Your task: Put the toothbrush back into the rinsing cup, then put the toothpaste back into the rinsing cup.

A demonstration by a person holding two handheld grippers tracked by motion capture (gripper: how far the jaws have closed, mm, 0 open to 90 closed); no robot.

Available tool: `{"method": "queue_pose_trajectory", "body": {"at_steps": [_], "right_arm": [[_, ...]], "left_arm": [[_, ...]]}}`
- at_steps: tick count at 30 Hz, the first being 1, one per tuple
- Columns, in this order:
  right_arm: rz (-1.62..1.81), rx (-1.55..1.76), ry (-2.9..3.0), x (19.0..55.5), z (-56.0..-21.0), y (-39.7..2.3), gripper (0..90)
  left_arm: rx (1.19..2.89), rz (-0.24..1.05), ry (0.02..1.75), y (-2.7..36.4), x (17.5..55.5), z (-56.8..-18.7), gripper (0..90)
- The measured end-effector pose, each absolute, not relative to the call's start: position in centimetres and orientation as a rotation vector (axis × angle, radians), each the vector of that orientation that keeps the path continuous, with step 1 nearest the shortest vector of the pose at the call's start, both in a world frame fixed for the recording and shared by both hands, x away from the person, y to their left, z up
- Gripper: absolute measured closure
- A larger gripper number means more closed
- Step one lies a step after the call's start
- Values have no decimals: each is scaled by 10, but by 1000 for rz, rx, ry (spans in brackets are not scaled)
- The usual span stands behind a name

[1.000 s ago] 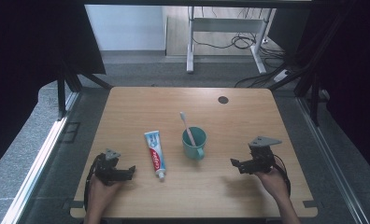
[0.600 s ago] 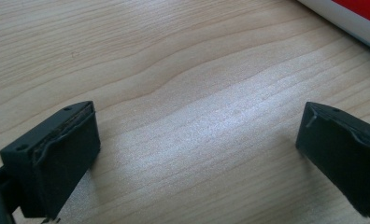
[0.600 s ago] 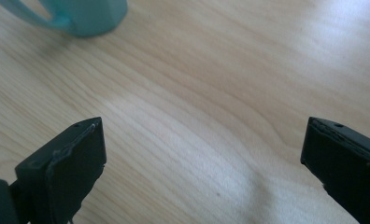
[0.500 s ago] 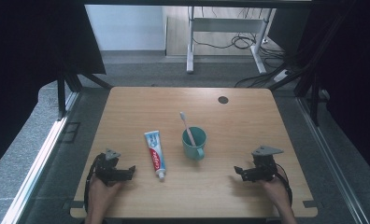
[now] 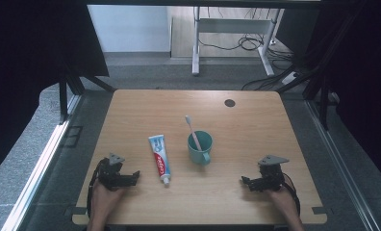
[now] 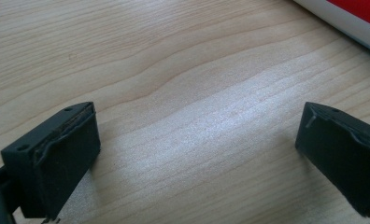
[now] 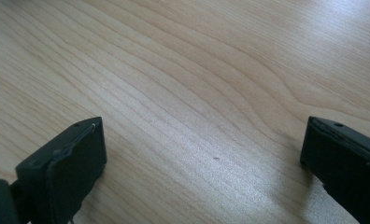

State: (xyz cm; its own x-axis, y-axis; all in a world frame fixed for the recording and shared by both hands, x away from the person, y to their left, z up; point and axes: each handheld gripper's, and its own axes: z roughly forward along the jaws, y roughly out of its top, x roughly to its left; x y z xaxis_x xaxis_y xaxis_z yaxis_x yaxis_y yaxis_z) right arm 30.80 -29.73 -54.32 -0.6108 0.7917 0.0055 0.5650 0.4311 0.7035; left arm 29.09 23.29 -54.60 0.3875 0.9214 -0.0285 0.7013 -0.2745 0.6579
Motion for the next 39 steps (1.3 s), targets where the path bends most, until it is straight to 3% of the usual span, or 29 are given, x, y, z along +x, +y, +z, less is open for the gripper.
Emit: {"method": "queue_pose_trajectory", "body": {"at_steps": [24,39], "right_arm": [[973,1176,2348,308,-543,-298,13],[973,1175,2348,308,-543,-298,13]], "left_arm": [[2072,440,1340,226,292,-532,0],[2169,372,1353,210,310,-521,4]]}}
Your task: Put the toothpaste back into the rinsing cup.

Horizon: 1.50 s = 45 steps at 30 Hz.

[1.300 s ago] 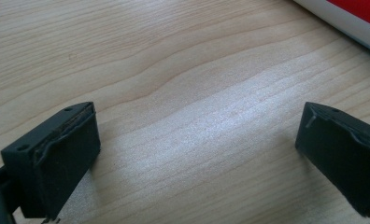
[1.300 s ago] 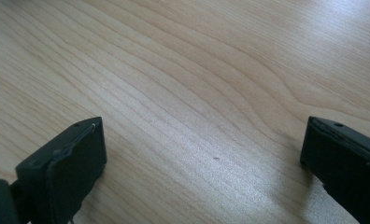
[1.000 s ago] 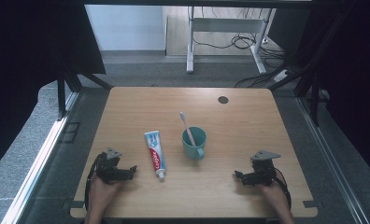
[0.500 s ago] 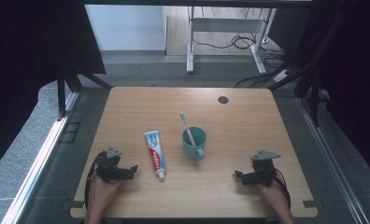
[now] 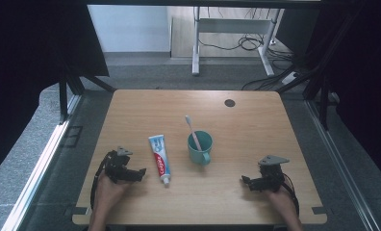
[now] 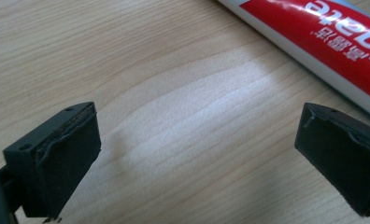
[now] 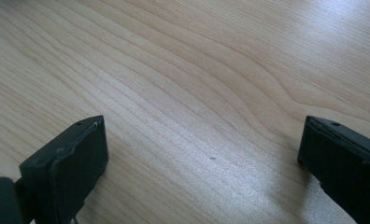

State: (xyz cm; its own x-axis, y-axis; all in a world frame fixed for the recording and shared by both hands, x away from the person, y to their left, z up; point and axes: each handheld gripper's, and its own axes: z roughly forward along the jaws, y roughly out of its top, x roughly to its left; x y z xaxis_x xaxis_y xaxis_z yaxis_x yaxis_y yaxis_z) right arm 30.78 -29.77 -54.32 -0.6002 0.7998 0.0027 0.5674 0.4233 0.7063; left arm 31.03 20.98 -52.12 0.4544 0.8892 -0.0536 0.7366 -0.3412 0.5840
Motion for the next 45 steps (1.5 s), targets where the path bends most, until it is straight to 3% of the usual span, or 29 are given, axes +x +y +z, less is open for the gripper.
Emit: {"method": "queue_pose_trajectory", "body": {"at_steps": [29,45], "right_arm": [[973,1178,2348,308,-543,-298,13],[973,1178,2348,308,-543,-298,13]], "left_arm": [[2344,257,1298,159,352,-486,15],[2413,219,1288,124,362,-499,1]]}}
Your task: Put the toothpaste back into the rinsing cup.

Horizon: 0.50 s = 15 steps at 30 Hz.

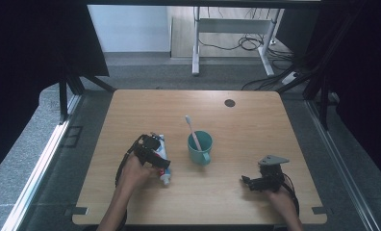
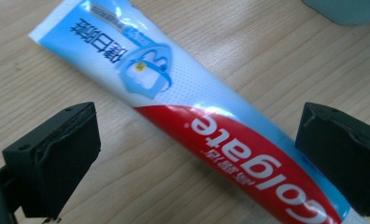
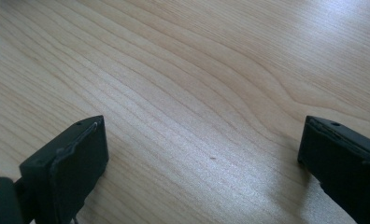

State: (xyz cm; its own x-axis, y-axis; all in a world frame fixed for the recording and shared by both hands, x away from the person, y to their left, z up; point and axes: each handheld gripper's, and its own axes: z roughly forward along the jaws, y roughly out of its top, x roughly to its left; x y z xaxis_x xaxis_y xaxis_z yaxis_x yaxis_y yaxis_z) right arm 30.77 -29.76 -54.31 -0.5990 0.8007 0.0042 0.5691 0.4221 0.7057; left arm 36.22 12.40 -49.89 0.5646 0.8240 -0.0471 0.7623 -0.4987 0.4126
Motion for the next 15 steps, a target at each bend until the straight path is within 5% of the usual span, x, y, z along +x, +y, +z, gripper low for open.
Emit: {"method": "queue_pose_trajectory", "body": {"at_steps": [15], "right_arm": [[973,1178,2348,308,-543,-298,13]], "left_arm": [[2486,201,1270,128,359,-504,51]]}}
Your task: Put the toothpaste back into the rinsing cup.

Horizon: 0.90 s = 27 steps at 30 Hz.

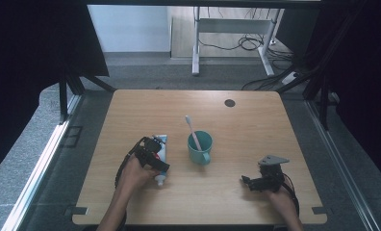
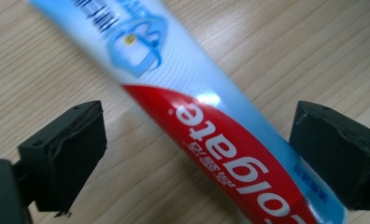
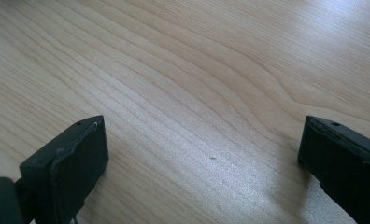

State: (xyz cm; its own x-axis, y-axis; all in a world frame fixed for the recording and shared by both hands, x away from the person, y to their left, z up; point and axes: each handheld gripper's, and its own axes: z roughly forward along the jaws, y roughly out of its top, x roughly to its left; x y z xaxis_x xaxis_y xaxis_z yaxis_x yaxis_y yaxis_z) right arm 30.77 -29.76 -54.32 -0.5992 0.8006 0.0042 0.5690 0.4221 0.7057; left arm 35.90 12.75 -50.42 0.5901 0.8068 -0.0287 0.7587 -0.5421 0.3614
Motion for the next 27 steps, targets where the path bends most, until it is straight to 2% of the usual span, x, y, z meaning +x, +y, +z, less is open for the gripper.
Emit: {"method": "queue_pose_trajectory", "body": {"at_steps": [12,21,27], "right_arm": [[971,1176,2349,308,-543,-298,13],[970,1177,2349,308,-543,-298,13],[971,1177,2349,308,-543,-298,13]], "left_arm": [[2588,227,1280,148,361,-499,146],[2690,136,1232,132,377,-494,296],[2728,58,1308,123,390,-494,356]]}}
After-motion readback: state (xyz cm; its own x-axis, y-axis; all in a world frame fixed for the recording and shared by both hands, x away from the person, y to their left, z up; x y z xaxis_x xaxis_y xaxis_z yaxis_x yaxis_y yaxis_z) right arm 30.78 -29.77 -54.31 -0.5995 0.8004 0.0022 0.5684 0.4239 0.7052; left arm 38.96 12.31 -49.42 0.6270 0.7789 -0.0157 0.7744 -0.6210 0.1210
